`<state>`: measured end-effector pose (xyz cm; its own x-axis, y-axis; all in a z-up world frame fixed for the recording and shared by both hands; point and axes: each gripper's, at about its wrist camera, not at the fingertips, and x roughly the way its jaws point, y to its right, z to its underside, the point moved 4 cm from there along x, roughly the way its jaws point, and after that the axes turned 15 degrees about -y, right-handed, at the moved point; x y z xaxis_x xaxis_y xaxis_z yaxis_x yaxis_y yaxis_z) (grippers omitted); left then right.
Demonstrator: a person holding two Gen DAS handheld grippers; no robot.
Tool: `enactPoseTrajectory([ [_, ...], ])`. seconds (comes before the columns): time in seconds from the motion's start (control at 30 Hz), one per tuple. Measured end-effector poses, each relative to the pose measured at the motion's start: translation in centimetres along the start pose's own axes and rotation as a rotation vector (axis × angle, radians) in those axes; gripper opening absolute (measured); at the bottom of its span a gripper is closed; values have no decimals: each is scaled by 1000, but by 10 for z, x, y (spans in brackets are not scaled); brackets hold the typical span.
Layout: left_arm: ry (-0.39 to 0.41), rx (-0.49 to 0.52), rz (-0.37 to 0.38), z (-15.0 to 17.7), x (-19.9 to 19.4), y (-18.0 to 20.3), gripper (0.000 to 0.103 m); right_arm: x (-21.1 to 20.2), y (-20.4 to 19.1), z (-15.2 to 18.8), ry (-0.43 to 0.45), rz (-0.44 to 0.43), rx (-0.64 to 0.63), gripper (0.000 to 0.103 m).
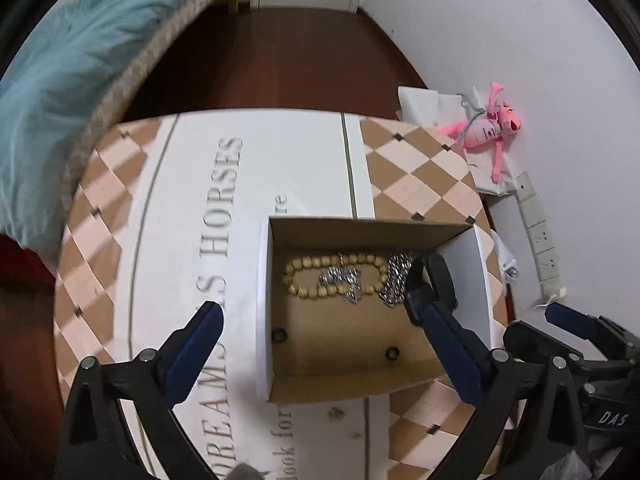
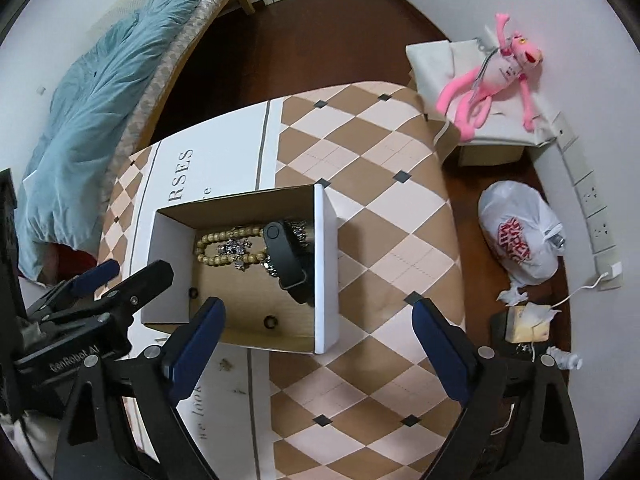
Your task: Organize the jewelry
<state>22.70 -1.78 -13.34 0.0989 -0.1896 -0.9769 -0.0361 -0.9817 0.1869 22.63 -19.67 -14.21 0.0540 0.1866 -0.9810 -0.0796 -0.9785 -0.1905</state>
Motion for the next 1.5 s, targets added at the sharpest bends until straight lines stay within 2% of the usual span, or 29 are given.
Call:
enactPoseTrajectory([
  [0.17, -47, -12, 79, 6, 1, -2, 102, -1, -5, 9, 35, 51, -18, 96],
  [0.27, -132, -39, 194, 7, 11, -3, 102, 5, -6, 14, 21, 32, -17, 96],
  [0.37, -153, -75, 241, 7, 11, -8, 102, 5, -7, 16, 27, 20, -6, 96],
  [0.43, -112, -74, 174, 8, 3, -10, 102, 3, -7, 19, 38, 7, 0, 96],
  [0.5, -14, -58, 65, 11, -14, -11, 102, -1, -8, 21, 63, 15, 1, 96],
  [0.67, 186, -58, -129, 41, -44, -26, 102, -5, -18, 46, 123, 55, -7, 96],
  [0.77, 238, -76, -209, 71, -42, -44, 102, 11, -28, 69, 131, 45, -33, 96],
  [0.83, 233, -86, -241, 89, -31, -57, 102, 28, -37, 83, 127, 39, -63, 94],
  [0.87, 224, -87, -259, 98, -23, -62, 102, 38, -42, 90, 120, 38, -78, 91],
  [0.93, 192, -89, -292, 110, -6, -72, 102, 57, -50, 100, 102, 24, -97, 78],
  [1.0, 143, -83, -312, 121, 14, -77, 102, 78, -61, 109, 89, 17, -119, 76],
  [1.07, 124, -83, -333, 127, 26, -80, 102, 92, -70, 115, 97, 26, -141, 69],
  [1.17, 106, -90, -326, 133, 37, -85, 102, 106, -81, 121, 110, 46, -170, 59],
  [1.27, 100, -94, -325, 138, 39, -88, 102, 112, -88, 125, 136, 91, -203, 33],
  [1.33, 101, -98, -321, 139, 40, -88, 102, 114, -92, 127, 157, 125, -220, 8],
  [1.5, 117, -77, -296, 133, 39, -74, 102, 103, -80, 123, 186, 102, -183, 3],
])
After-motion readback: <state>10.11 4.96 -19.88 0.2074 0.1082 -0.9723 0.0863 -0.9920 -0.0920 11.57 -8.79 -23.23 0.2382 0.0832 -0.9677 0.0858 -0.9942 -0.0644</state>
